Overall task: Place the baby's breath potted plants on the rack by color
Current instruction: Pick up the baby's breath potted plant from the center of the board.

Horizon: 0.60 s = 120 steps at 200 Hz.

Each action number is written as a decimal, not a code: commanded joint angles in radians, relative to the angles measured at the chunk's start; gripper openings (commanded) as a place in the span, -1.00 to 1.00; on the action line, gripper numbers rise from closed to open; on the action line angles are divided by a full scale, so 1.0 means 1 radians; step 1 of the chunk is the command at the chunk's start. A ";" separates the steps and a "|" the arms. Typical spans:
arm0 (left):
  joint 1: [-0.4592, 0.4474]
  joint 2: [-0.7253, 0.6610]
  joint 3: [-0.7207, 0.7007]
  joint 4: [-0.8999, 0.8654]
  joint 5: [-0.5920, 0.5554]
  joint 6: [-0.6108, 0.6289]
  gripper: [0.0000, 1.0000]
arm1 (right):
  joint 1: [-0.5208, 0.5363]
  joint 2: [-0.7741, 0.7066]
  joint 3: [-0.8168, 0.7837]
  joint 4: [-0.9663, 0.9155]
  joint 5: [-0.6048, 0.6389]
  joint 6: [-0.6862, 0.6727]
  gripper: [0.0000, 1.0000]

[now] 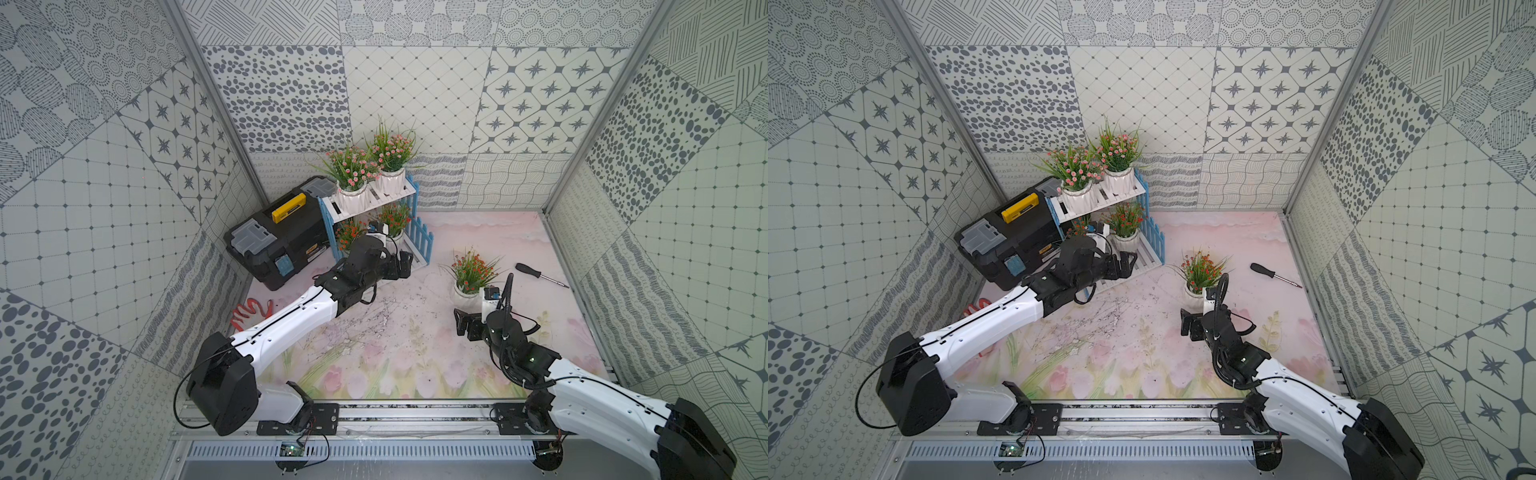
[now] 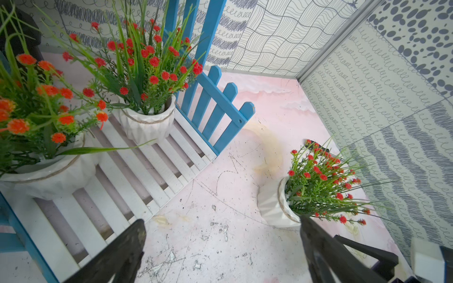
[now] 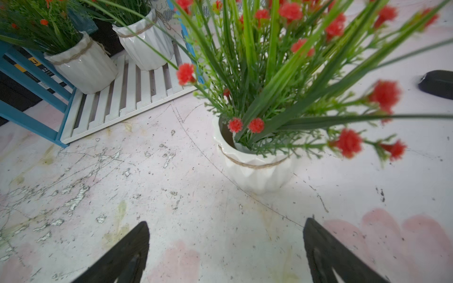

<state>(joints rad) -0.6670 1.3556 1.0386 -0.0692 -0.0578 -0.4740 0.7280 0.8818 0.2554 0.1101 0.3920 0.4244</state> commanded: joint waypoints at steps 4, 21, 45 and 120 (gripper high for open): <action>-0.002 -0.038 -0.031 0.046 0.020 -0.021 0.97 | 0.002 0.019 -0.037 0.224 0.059 -0.056 0.96; -0.002 -0.048 -0.047 0.068 0.021 -0.028 0.97 | 0.002 0.050 -0.029 0.244 0.085 -0.060 0.97; -0.002 -0.057 -0.067 0.089 0.030 -0.037 0.97 | 0.003 0.102 -0.017 0.281 0.098 -0.074 0.96; -0.003 -0.084 -0.096 0.084 0.077 -0.002 0.97 | -0.004 0.309 0.002 0.490 0.144 -0.103 0.96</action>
<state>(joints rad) -0.6674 1.2972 0.9562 -0.0410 -0.0307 -0.4950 0.7280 1.1419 0.2371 0.4484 0.5053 0.3470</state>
